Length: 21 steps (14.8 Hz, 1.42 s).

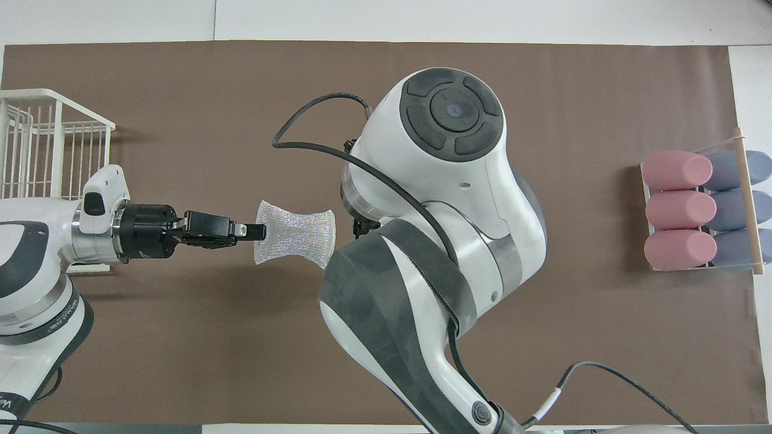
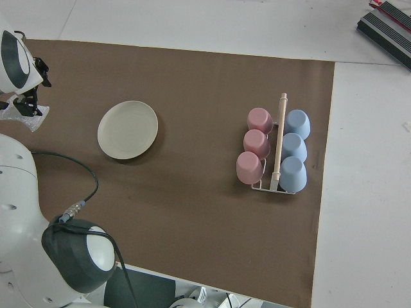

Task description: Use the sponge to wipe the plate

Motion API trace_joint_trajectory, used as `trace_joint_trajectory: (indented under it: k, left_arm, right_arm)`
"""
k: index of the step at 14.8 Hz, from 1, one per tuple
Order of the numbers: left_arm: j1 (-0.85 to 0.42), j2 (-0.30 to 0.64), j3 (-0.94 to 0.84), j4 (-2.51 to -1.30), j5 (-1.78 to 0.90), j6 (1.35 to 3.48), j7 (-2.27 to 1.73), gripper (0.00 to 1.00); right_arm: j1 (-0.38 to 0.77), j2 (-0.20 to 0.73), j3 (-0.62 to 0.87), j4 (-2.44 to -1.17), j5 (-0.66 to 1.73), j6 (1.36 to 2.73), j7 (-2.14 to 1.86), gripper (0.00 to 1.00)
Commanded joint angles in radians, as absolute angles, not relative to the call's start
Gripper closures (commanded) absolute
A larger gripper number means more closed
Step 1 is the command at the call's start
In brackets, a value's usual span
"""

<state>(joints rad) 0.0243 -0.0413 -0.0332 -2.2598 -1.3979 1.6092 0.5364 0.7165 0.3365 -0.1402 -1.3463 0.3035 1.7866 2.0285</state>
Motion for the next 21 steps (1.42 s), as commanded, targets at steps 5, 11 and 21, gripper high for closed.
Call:
trace_joint_trajectory:
  k: [5, 11, 21]
  left_arm:
    - [0.031, -0.037, -0.034, -2.287, -1.42, 1.585, 0.621, 1.0]
    - [0.029, -0.034, -0.035, -2.284, -1.431, 1.574, 0.623, 1.0]
    - [0.029, -0.035, -0.035, -2.284, -1.431, 1.572, 0.623, 1.0]
  right_arm:
    - [0.758, 0.341, -0.138, -1.336, 0.33, 1.813, 2.077, 0.0]
    - [0.764, 0.331, -0.138, -1.382, 0.328, 1.91, 2.075, 0.0]
    - [0.847, 0.273, -0.138, -1.531, 0.341, 2.034, 2.131, 0.0]
